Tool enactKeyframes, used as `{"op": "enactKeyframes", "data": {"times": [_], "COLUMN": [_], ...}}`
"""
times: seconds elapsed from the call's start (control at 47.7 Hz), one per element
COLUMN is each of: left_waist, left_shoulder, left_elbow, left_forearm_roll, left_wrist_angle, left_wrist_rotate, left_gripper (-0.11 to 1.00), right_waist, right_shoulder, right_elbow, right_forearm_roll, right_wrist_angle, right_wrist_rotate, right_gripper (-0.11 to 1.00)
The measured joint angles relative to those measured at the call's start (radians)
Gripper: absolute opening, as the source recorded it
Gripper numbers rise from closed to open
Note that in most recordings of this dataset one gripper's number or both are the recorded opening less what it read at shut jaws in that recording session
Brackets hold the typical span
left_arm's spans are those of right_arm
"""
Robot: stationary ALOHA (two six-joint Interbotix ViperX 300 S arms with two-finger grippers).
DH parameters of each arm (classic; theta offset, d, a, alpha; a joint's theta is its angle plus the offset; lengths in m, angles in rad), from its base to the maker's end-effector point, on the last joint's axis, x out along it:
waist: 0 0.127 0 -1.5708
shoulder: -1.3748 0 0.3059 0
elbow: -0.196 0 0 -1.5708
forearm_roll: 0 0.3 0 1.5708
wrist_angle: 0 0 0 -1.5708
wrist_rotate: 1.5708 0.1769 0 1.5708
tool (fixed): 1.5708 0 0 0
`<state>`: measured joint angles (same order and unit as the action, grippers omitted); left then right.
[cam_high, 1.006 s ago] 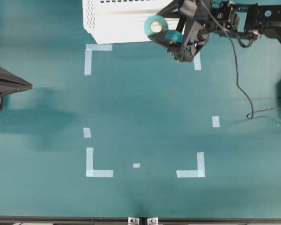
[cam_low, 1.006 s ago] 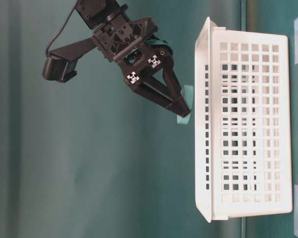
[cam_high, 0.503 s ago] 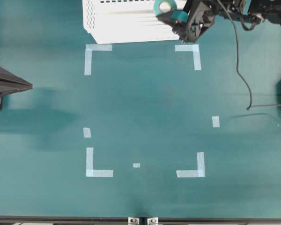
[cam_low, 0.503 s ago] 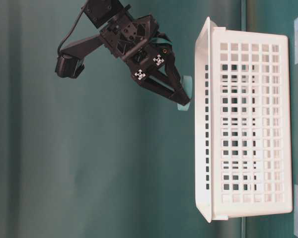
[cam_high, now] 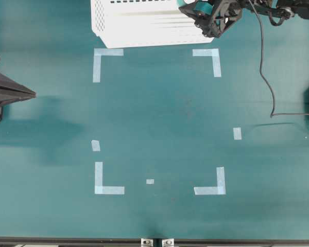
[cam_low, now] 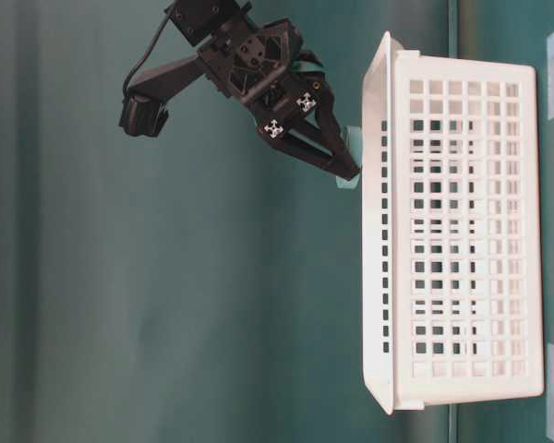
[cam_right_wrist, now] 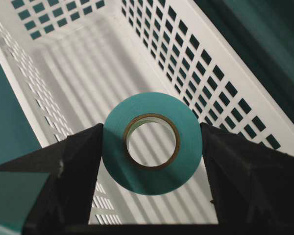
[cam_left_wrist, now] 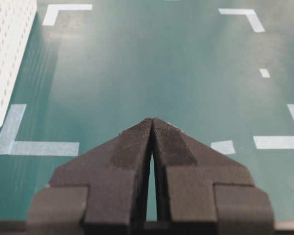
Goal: Put the tape in the middle into the white basket.
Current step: 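Lift the tape roll and carry it toward the white basket, then lower the tape into the basket and open the right gripper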
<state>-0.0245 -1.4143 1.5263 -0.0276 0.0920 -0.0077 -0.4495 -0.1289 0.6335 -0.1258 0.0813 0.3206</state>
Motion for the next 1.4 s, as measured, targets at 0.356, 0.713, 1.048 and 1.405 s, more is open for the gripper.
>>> {"op": "enactKeyframes", "data": {"times": [0.356, 0.713, 1.048, 1.405], "left_waist": [0.0, -0.002, 0.006, 0.014], "left_shoulder": [0.0, 0.0, 0.002, 0.0], "left_elbow": [0.0, 0.002, 0.002, 0.002], "left_forearm_roll": [0.002, 0.0, 0.0, 0.0], "left_wrist_angle": [-0.002, -0.002, -0.002, -0.002], "left_wrist_rotate": [0.0, 0.0, 0.0, -0.002], "left_gripper": [-0.11, -0.11, -0.11, -0.11], "right_waist": [0.0, -0.002, 0.067, 0.27], "right_shoulder": [0.002, 0.002, -0.043, -0.066], "right_elbow": [0.0, 0.0, 0.0, 0.035], "right_forearm_roll": [-0.002, -0.003, -0.003, -0.003], "right_wrist_angle": [-0.009, -0.038, -0.048, -0.067], "right_wrist_rotate": [0.002, 0.002, 0.0, -0.008], "right_gripper": [0.91, 0.94, 0.94, 0.93]}}
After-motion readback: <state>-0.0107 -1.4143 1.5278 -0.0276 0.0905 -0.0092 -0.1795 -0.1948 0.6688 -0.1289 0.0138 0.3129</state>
